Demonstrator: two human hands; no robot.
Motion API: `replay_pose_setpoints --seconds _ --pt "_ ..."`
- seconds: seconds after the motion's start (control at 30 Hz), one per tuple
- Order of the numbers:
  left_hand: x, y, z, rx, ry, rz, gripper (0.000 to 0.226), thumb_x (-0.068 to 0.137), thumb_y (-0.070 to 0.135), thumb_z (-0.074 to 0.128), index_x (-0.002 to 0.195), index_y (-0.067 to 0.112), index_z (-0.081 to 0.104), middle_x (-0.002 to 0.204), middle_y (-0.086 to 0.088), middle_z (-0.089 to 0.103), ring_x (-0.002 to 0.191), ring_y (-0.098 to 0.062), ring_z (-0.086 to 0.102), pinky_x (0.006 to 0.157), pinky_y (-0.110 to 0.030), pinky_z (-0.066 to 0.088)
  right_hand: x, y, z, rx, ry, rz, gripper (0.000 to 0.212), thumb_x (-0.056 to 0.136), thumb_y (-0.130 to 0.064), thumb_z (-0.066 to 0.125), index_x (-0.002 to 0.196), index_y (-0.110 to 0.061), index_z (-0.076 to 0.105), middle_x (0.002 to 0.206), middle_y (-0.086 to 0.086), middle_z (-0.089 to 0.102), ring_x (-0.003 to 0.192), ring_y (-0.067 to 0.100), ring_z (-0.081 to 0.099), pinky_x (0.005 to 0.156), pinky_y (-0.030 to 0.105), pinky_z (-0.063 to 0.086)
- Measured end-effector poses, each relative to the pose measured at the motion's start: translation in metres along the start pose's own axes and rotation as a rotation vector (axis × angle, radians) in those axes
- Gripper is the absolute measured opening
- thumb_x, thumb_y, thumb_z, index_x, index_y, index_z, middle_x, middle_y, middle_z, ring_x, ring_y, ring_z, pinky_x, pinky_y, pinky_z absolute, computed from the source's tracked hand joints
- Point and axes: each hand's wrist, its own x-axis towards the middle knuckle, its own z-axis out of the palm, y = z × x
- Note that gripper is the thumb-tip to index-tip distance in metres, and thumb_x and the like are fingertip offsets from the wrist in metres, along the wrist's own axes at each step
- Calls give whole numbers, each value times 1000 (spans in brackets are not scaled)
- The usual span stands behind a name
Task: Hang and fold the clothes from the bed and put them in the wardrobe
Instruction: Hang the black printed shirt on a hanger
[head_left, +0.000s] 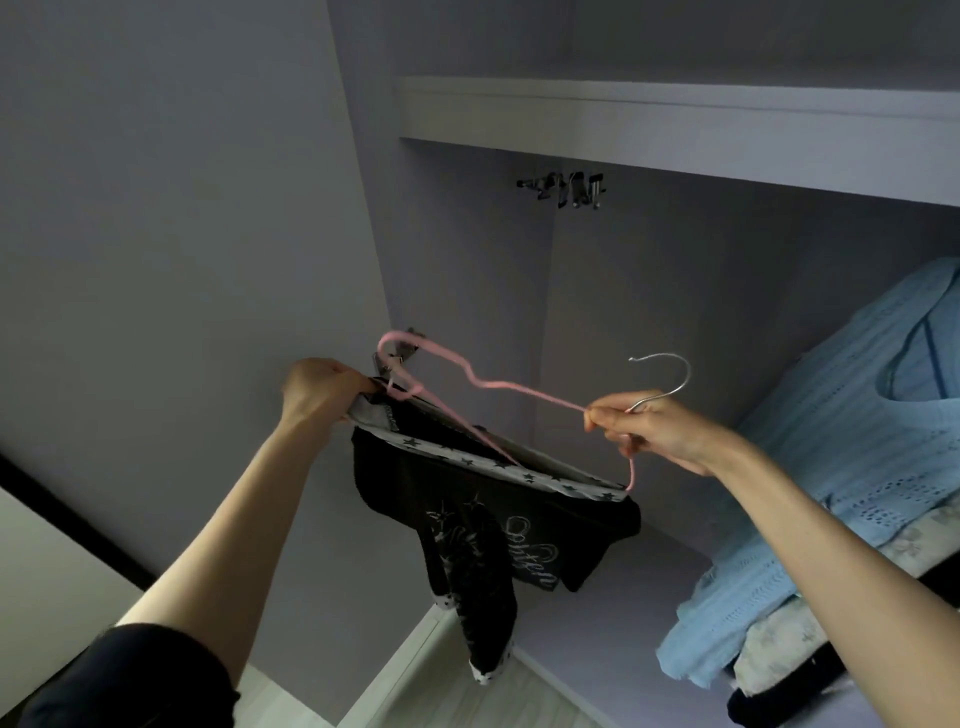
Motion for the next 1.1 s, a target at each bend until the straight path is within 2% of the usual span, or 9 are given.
replay_pose_setpoints --seconds 0.2,0.37,0.47,0.53,0.6,0.67,0.83,1.0,1.1 --pt "-1 1 15 23 -83 21 22 78 1 64 60 13 61 54 -7 54 49 -19 50 36 -15 41 1 -9 1 -194 -23 4 23 94 -16 56 76 -20 69 60 -1 45 59 6 41 53 17 36" --pt "-6 -4 10 51 -122 -10 14 72 8 75 63 12 65 53 -6 49 42 -16 42 40 -18 34 -2 -4 -22 -68 -11 92 20 95 -19 52 82 -14 66 55 -4 36 52 6 35 54 19 34" --pt "7 1 -23 57 134 55 13 78 13 73 85 2 71 61 -15 59 55 -27 55 56 -26 44 -10 20 -27 -394 -39 111 19 93 -10 56 79 -12 69 58 -8 50 54 -2 43 54 13 35" --pt "16 5 -45 117 248 136 20 81 17 71 91 -1 71 73 -23 66 71 -35 64 71 -36 49 -14 43 -27 -490 -20 159 18 92 -5 57 80 -8 70 69 -1 59 69 1 49 65 15 38" --pt "7 4 -40 126 189 144 18 83 19 70 91 2 70 61 -15 61 56 -28 58 66 -31 45 -10 57 -29 -542 26 184 18 91 -7 57 78 -10 70 77 8 62 78 9 50 72 21 39" --pt "-8 -9 -4 177 33 126 11 85 20 67 86 9 68 53 -3 55 46 -18 51 61 -26 40 -1 64 -27 -684 21 242 19 91 -11 57 76 -16 68 82 5 65 82 9 54 74 20 39" --pt "-24 -38 48 238 -130 136 20 86 29 65 68 28 57 55 6 60 41 -9 55 50 -20 40 -4 68 -31 -856 -56 399 19 90 -12 55 81 -14 71 84 0 65 86 12 57 77 20 42" --pt "-33 -46 79 311 -278 140 18 88 29 63 71 25 60 58 6 62 42 -7 56 51 -21 42 -9 68 -30 -851 10 399 20 91 -15 54 83 -13 72 100 5 70 97 16 61 81 20 42" --pt "-41 -52 90 325 -315 129 18 88 27 63 70 26 60 55 8 61 38 -3 54 50 -19 42 -5 65 -22 -882 -5 389 22 90 -16 53 76 -15 70 95 3 69 96 17 60 78 20 41"
